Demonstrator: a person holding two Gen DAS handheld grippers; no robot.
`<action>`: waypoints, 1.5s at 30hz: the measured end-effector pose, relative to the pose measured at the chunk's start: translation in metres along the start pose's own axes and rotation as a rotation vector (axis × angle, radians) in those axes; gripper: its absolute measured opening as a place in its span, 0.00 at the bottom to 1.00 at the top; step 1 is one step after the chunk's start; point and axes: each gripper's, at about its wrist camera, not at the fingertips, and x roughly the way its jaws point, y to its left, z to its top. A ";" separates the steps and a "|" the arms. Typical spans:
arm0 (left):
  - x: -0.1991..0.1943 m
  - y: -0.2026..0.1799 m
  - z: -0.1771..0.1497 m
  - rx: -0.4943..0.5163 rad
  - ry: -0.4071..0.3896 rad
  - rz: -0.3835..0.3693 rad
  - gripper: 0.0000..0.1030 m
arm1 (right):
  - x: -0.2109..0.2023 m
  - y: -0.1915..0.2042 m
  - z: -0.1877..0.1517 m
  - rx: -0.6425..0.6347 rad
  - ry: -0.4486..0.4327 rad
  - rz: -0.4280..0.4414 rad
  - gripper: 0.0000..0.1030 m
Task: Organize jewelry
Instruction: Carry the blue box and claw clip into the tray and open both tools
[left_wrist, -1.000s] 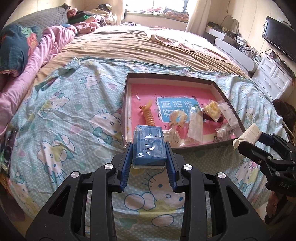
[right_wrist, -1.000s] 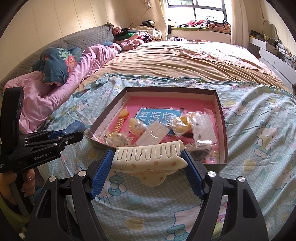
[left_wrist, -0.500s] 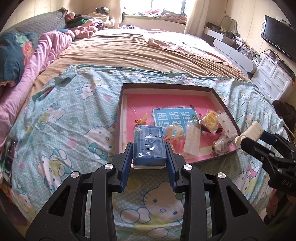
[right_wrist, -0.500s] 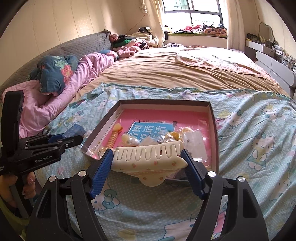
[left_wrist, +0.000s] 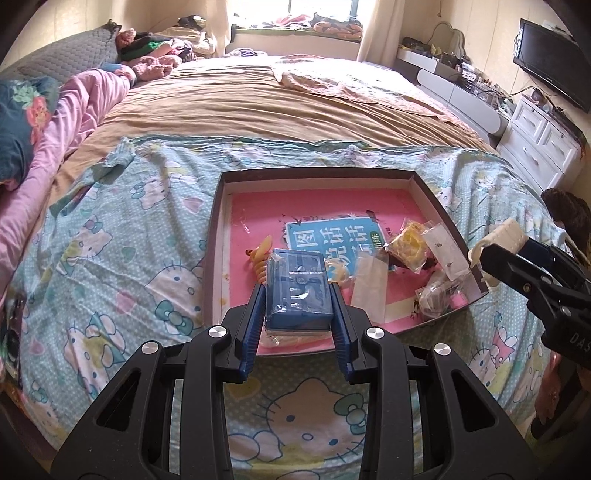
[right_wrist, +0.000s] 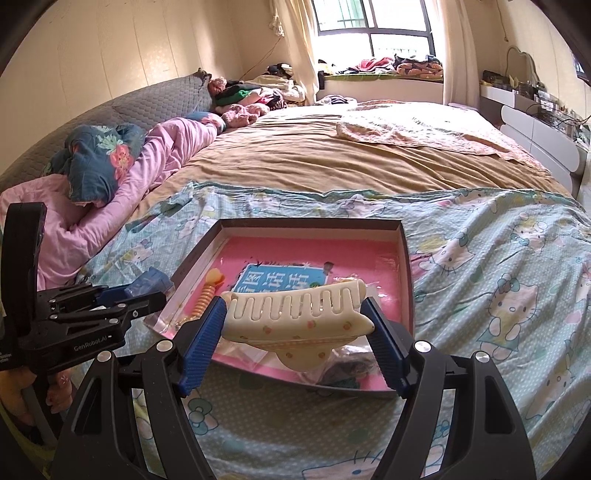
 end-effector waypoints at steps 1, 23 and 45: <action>0.001 -0.001 0.001 0.002 0.001 0.000 0.25 | 0.000 -0.001 0.001 0.002 -0.001 -0.002 0.71; 0.038 0.008 0.006 -0.009 0.057 0.025 0.25 | 0.028 -0.017 0.013 0.013 -0.008 -0.026 0.71; 0.060 0.020 0.000 -0.025 0.101 0.031 0.25 | 0.071 0.012 -0.018 -0.074 0.104 -0.019 0.71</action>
